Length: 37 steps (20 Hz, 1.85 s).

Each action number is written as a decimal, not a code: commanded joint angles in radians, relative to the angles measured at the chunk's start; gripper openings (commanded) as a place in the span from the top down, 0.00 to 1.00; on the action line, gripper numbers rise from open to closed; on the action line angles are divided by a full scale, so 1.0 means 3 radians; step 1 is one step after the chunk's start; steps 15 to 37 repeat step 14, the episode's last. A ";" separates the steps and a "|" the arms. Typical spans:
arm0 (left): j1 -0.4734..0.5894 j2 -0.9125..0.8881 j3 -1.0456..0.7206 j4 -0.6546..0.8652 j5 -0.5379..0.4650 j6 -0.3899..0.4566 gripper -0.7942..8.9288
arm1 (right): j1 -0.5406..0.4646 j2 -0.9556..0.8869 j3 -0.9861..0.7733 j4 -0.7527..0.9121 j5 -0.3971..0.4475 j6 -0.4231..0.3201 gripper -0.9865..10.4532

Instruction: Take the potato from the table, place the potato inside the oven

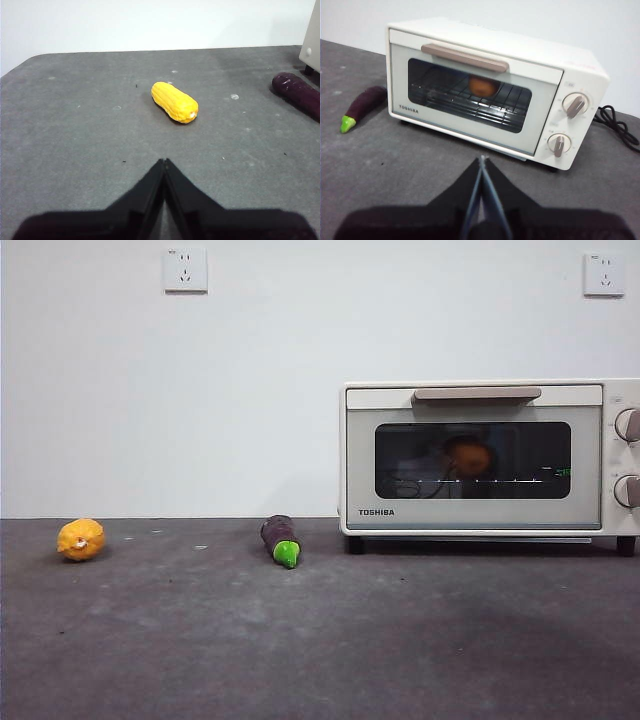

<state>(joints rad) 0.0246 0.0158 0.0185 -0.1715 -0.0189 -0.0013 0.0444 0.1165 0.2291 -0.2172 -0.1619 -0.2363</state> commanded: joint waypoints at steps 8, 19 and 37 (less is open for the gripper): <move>0.0010 0.0001 -0.0034 0.0022 0.0000 -0.0023 0.92 | -0.0003 -0.0142 -0.0287 0.0178 0.0156 0.0100 0.91; 0.0010 0.0001 -0.0034 0.0022 0.0000 -0.0023 0.92 | -0.0003 -0.0144 -0.0376 0.0193 0.0258 0.0266 0.91; 0.0010 0.0001 -0.0034 0.0022 0.0000 -0.0023 0.92 | -0.0003 -0.0144 -0.0376 0.0193 0.0258 0.0266 0.91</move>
